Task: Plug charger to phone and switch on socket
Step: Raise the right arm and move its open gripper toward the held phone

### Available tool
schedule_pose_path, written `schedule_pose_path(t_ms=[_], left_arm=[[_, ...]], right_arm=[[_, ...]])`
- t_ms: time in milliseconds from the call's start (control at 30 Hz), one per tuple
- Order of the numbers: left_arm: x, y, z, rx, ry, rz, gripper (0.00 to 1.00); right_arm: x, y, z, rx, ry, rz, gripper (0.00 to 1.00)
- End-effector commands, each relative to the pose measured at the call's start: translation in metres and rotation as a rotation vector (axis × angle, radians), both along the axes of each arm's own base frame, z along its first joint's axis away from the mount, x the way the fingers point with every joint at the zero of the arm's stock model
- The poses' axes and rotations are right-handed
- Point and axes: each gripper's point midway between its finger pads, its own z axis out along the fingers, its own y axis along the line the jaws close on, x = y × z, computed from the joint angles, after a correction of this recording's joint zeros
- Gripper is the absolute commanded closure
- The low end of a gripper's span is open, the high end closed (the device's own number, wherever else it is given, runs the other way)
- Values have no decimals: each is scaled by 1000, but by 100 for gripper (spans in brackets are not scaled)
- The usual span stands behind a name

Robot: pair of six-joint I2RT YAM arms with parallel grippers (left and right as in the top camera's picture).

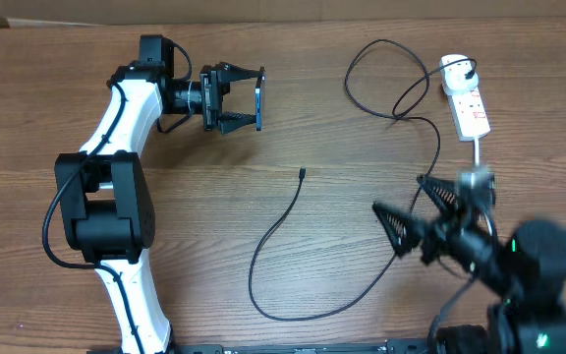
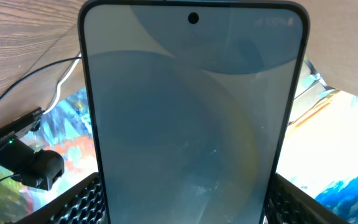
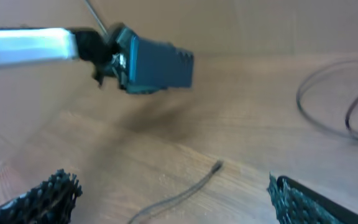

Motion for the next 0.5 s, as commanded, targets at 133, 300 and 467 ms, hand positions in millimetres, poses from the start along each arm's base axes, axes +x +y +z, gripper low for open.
schedule_pose_path(t_ms=[133, 300, 467], left_arm=[[3, 1, 14, -41, -22, -10, 32], [2, -2, 14, -40, -22, -18, 32], [1, -5, 13, -36, -21, -23, 32]], right_arm=[[7, 43, 26, 130, 93, 332, 0], [10, 63, 24, 236, 133, 534, 0], [38, 70, -1, 205, 241, 403, 0]])
